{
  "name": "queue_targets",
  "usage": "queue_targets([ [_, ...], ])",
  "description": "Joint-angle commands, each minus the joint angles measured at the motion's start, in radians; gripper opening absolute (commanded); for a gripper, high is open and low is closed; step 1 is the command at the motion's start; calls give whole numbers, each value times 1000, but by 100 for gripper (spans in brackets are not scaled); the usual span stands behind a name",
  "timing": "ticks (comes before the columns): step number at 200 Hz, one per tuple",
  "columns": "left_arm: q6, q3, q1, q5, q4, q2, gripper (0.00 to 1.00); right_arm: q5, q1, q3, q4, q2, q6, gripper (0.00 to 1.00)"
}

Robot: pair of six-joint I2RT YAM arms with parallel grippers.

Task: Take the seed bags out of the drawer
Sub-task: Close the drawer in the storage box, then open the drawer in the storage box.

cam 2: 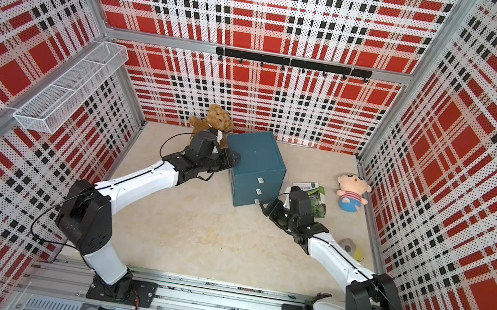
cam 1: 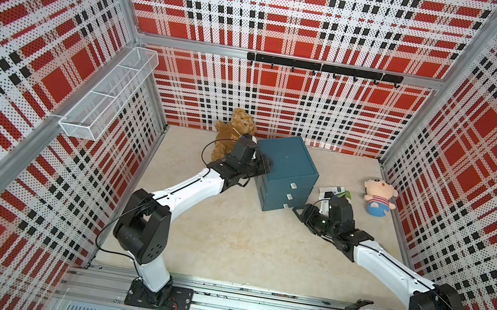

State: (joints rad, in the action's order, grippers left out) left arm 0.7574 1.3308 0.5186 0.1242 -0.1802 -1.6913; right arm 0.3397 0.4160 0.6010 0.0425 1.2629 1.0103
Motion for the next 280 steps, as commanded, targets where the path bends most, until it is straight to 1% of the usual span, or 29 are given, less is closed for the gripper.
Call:
queue_targets([
  [1, -29, -33, 18, 40, -174, -65, 53, 21, 5, -50, 192, -16, 125, 68],
  [14, -29, -29, 18, 41, -174, -68, 53, 21, 4, -61, 225, -6, 150, 76],
  [15, -29, -28, 18, 41, -174, -68, 53, 20, 4, -61, 227, -5, 151, 78],
  [18, -30, -26, 18, 43, -174, -68, 53, 19, 5, -61, 229, -2, 155, 95],
  [21, -29, -24, 18, 43, -174, -70, 53, 17, 5, -60, 230, 0, 158, 100],
  [59, -32, -2, 19, 49, -174, -84, 53, 32, 5, -55, 295, 46, 190, 100],
  [67, -32, -1, 20, 49, -173, -85, 53, 36, 4, -58, 315, 57, 208, 98],
  [86, -30, 3, 21, 49, -174, -87, 53, 45, 5, -76, 388, 95, 264, 83],
  [99, -31, 4, 20, 51, -174, -87, 53, 51, 5, -85, 436, 118, 300, 75],
  [107, -32, 2, 18, 51, -174, -87, 53, 51, 6, -92, 462, 126, 317, 72],
  [125, -32, 0, 18, 52, -173, -87, 53, 47, 7, -95, 497, 136, 335, 71],
  [156, -33, -2, 15, 52, -174, -85, 53, 45, 6, -79, 501, 146, 333, 70],
  [225, -32, -13, 13, 54, -173, -77, 53, 50, 6, -41, 557, 215, 358, 55],
  [280, -32, -21, 11, 57, -173, -76, 53, 42, 6, 39, 540, 273, 352, 53],
])
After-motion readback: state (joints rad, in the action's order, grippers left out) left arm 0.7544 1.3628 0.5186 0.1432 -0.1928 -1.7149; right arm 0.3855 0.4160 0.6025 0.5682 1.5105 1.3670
